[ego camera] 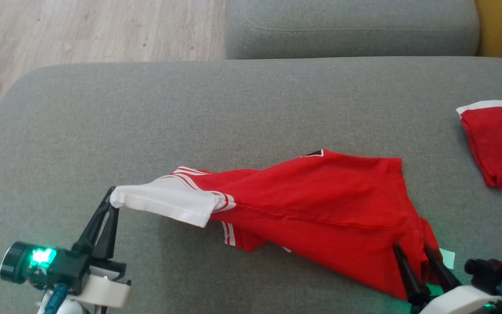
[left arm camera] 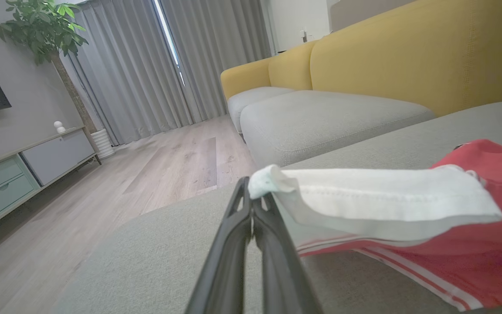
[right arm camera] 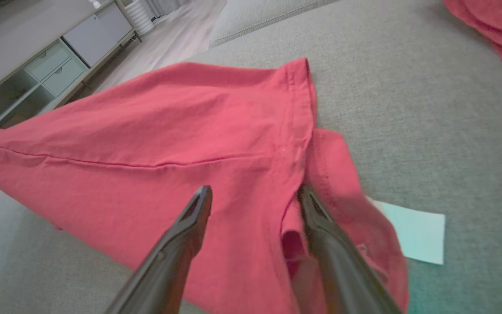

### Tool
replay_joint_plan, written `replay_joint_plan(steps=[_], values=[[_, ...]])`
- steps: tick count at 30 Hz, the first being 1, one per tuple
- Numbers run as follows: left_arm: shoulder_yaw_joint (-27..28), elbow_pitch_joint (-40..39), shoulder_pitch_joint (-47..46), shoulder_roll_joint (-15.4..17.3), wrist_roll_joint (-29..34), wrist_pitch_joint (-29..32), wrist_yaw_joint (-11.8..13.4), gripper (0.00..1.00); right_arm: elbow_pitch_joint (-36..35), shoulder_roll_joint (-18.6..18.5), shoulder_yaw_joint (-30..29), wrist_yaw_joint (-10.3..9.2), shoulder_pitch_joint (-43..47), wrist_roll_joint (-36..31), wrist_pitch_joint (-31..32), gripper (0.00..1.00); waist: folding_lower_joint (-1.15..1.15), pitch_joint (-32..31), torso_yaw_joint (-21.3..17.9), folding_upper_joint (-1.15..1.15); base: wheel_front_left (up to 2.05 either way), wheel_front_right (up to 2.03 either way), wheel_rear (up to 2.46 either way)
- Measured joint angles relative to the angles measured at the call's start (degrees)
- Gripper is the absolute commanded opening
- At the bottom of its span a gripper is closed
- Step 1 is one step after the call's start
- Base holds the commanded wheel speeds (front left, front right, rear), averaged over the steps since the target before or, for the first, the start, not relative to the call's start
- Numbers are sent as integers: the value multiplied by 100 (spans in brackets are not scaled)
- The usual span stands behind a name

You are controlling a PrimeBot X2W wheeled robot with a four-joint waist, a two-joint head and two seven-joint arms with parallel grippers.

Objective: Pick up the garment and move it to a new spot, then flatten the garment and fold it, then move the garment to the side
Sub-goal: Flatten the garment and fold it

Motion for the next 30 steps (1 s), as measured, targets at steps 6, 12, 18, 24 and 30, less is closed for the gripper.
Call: replay_joint_plan(steps=[6,12,18,24,30], values=[[26,33,0,-27,85,0,-5,0,-24,-118,-40,0,-17,246,-64,100,0,-68,13,0,0,0,0],[30,85,0,-98,145,0,-101,0,67,-167,-12,0,-154,294,-120,100,0,-72,121,0,0,0,0],[63,112,-3,-160,152,0,-154,0,176,-208,48,0,-275,342,-176,88,0,-22,199,0,0,0,0],[167,115,-5,-187,202,0,-186,0,332,-229,71,0,-289,332,-175,16,0,-11,226,0,0,0,0],[209,115,-5,-219,203,0,-202,0,407,-268,80,0,-386,267,-187,0,0,-14,211,0,0,0,0]])
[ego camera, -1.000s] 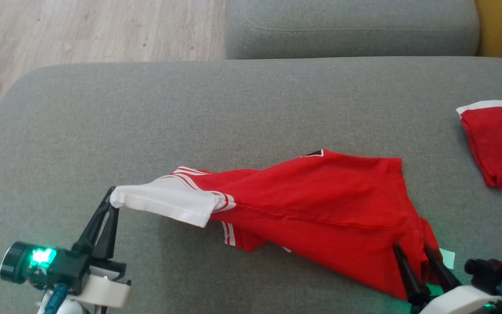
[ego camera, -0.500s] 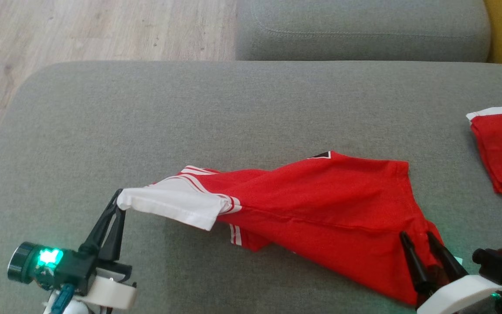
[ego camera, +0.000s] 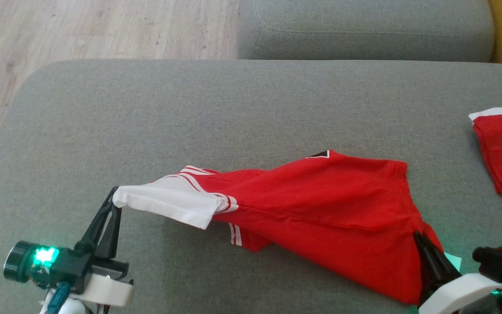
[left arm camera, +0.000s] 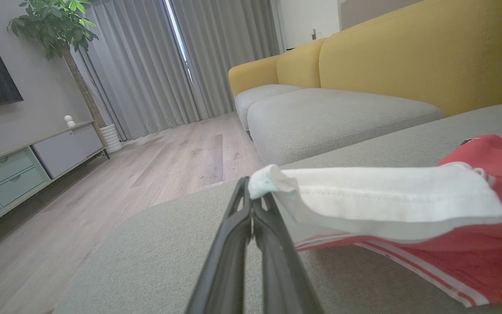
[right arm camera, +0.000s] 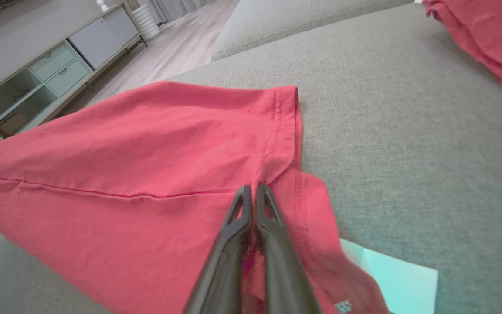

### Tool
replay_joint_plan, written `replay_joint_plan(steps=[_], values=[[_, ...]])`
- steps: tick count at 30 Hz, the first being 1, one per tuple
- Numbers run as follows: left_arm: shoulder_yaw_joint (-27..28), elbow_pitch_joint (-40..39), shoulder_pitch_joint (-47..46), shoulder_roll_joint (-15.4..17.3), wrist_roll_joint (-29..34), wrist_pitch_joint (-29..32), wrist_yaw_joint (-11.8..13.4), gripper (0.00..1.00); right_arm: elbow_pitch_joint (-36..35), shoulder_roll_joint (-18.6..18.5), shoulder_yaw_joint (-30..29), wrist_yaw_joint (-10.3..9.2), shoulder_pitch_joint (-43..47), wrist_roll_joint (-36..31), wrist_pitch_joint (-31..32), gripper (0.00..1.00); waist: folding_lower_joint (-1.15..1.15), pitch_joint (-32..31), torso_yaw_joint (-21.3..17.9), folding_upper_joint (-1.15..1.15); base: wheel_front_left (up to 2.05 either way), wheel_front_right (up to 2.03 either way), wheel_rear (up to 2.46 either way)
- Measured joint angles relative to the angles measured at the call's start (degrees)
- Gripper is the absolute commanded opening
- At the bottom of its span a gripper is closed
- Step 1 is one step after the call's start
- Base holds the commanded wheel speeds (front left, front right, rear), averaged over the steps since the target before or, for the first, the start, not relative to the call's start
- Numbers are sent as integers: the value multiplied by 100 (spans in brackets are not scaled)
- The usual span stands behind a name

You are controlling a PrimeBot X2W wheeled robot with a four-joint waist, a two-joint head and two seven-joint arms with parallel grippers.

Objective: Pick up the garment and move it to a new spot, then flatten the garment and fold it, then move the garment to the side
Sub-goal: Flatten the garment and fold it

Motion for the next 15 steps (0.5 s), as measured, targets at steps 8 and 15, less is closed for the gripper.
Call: replay_joint_plan(steps=[8,15], values=[[112,-157,-22,-1,58,0,-56,0,-162,-96,-80,0,-162,-413,-392,0,0,-69,-89,0,0,0,0],[323,-682,-354,96,58,0,-209,0,-967,-277,-538,0,-475,-787,-431,0,0,-215,-244,0,0,0,0]])
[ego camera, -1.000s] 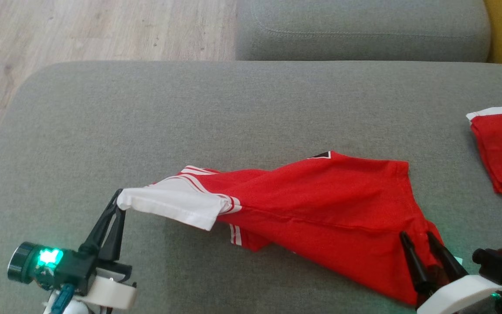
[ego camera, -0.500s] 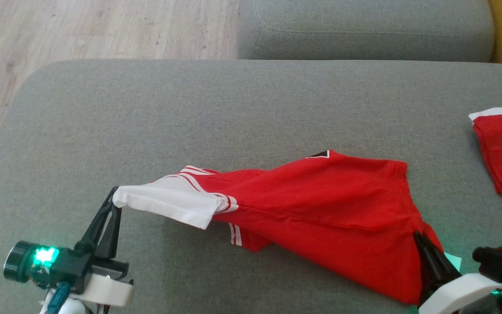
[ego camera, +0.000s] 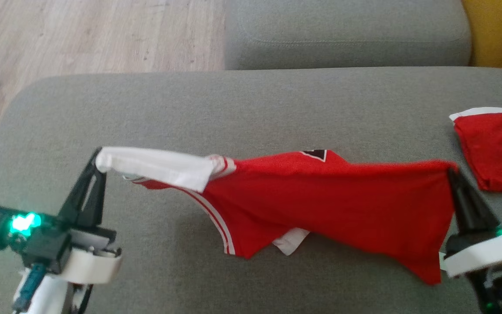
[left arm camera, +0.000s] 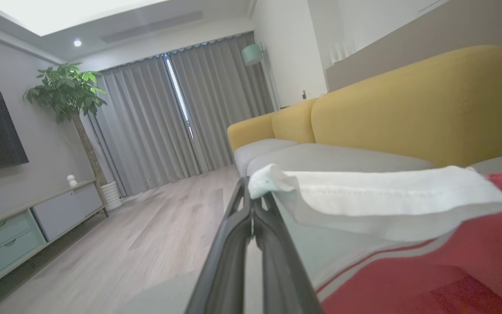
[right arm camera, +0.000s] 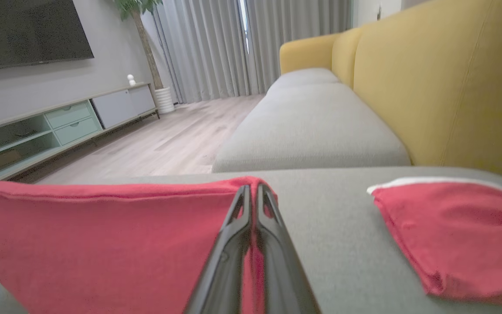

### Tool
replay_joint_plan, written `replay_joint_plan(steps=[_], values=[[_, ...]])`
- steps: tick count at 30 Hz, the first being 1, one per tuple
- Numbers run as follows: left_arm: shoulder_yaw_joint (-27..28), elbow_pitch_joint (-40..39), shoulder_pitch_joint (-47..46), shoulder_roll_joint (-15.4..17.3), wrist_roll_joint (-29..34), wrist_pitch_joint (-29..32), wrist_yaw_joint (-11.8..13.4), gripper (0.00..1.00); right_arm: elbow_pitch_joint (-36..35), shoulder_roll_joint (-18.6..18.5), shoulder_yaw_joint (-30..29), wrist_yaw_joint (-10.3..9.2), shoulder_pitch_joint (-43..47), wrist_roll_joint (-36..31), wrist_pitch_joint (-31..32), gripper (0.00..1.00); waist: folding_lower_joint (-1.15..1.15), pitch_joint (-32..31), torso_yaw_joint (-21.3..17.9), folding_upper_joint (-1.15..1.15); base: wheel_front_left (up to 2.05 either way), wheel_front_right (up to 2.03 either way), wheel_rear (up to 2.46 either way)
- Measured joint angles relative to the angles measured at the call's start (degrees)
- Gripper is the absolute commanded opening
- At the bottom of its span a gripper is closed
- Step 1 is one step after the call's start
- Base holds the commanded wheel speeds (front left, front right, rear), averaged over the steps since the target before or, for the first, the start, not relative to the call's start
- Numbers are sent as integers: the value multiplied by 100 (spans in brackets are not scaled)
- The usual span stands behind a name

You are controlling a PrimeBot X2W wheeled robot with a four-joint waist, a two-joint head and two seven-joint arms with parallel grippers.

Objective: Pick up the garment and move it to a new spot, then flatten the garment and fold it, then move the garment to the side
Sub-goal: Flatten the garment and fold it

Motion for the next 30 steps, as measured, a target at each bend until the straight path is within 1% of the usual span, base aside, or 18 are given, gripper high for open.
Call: replay_joint_plan(steps=[6,12,17,21,24,26,27,30], values=[[45,-450,-242,196,-11,0,-199,0,-927,-234,-474,0,-132,-229,298,0,0,-117,-131,0,0,0,0],[137,-1055,-785,480,-78,65,-302,0,-1818,-580,-877,0,-543,-349,681,0,0,-153,-272,0,0,0,0],[229,-1457,-1465,695,-357,319,-398,0,-2190,-853,-1071,0,-1131,-404,968,0,0,-98,-369,0,0,0,0],[181,-1447,-2035,842,-710,589,-476,0,-2202,-953,-1074,0,-1669,-406,1112,0,0,1,-405,0,0,0,0],[38,-1136,-2587,988,-1058,779,-502,0,-2045,-1037,-798,0,-2219,-385,1156,0,0,159,-416,0,0,0,0],[-98,-802,-3039,1087,-1276,880,-503,0,-1739,-1037,-508,0,-2737,-358,1155,0,0,313,-421,0,0,0,0],[-98,-802,-3039,1087,-1276,880,-503,0,-1739,-1037,-508,0,-2737,-358,1155,0,0,313,-421,0,0,0,0],[-513,-249,-3816,1338,-1402,896,-514,0,-1069,-1027,-44,0,-3650,-356,1152,0,1,602,-421,0,0,0,0]])
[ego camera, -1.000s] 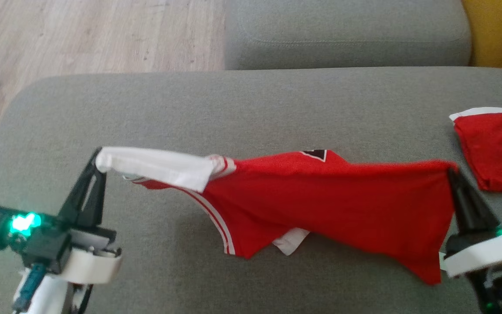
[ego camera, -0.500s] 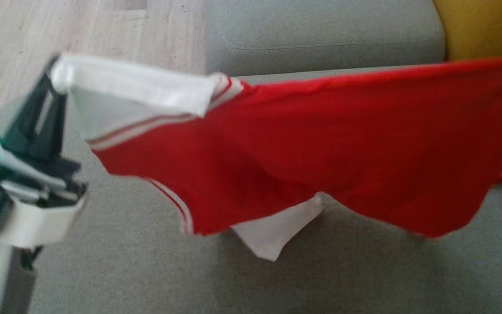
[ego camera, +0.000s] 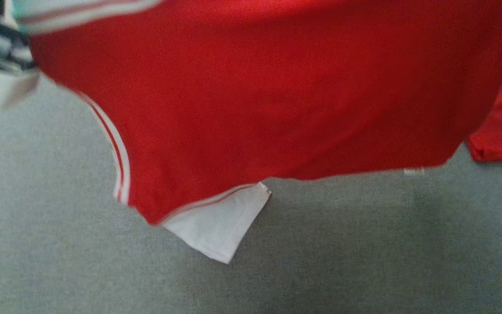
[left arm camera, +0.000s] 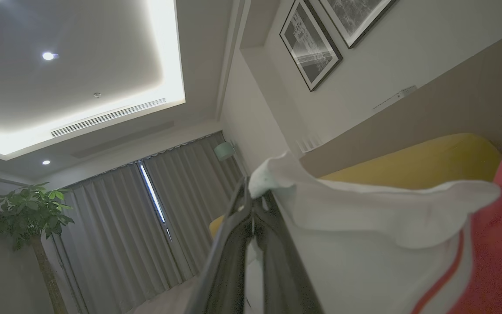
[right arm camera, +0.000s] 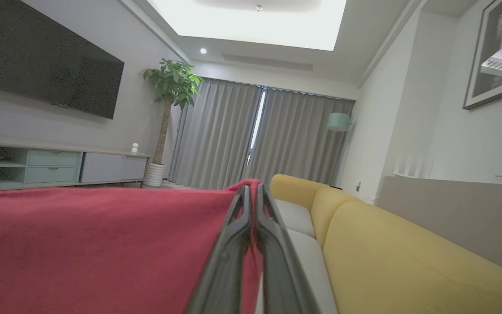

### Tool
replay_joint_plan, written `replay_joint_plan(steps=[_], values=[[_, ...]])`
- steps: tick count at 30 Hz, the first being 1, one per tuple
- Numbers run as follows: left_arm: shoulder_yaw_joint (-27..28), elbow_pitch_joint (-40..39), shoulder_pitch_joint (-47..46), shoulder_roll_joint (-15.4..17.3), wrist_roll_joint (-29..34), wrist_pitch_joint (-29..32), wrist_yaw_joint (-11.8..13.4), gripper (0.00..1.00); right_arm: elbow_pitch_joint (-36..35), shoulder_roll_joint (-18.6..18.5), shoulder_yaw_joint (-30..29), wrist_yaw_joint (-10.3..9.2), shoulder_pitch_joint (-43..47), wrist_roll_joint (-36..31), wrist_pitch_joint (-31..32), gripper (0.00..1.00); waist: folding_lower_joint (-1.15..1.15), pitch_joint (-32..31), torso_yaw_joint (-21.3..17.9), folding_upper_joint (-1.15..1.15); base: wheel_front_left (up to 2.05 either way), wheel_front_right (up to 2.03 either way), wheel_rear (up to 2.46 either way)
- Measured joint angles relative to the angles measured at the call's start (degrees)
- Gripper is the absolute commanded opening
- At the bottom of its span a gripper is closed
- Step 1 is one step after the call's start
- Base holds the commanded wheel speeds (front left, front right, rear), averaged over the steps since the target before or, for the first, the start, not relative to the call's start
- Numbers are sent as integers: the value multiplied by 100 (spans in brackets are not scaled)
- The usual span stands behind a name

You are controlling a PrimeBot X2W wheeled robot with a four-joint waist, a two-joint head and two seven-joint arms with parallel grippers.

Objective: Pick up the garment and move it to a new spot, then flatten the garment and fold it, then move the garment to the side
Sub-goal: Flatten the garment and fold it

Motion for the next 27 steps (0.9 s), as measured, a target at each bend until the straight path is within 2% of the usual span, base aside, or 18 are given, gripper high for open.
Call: replay_joint_plan(steps=[3,7,11,15,20,27], values=[[-456,557,-835,180,-25,-234,-33,0,728,43,455,0,-944,-30,-121,0,1,334,11,0,0,0,0],[-828,1500,-2061,214,56,-594,-33,0,1724,229,875,0,-2171,-311,-487,0,2,778,32,0,0,0,0],[-747,2353,-3197,98,377,-858,-25,0,2606,367,1020,0,-3220,-779,-1038,0,2,1119,60,0,0,0,0],[-534,2515,-3763,-115,475,-905,19,0,3183,355,1128,0,-3855,-1207,-1489,0,0,1318,104,0,0,0,0],[-548,1947,-3247,-99,248,-921,10,0,3704,359,1444,0,-3902,-1244,-1666,0,0,1556,172,0,0,0,0],[-598,1131,-901,168,-62,-918,-33,0,4058,357,1582,0,-2827,-909,-1825,0,0,1765,207,0,0,0,0]])
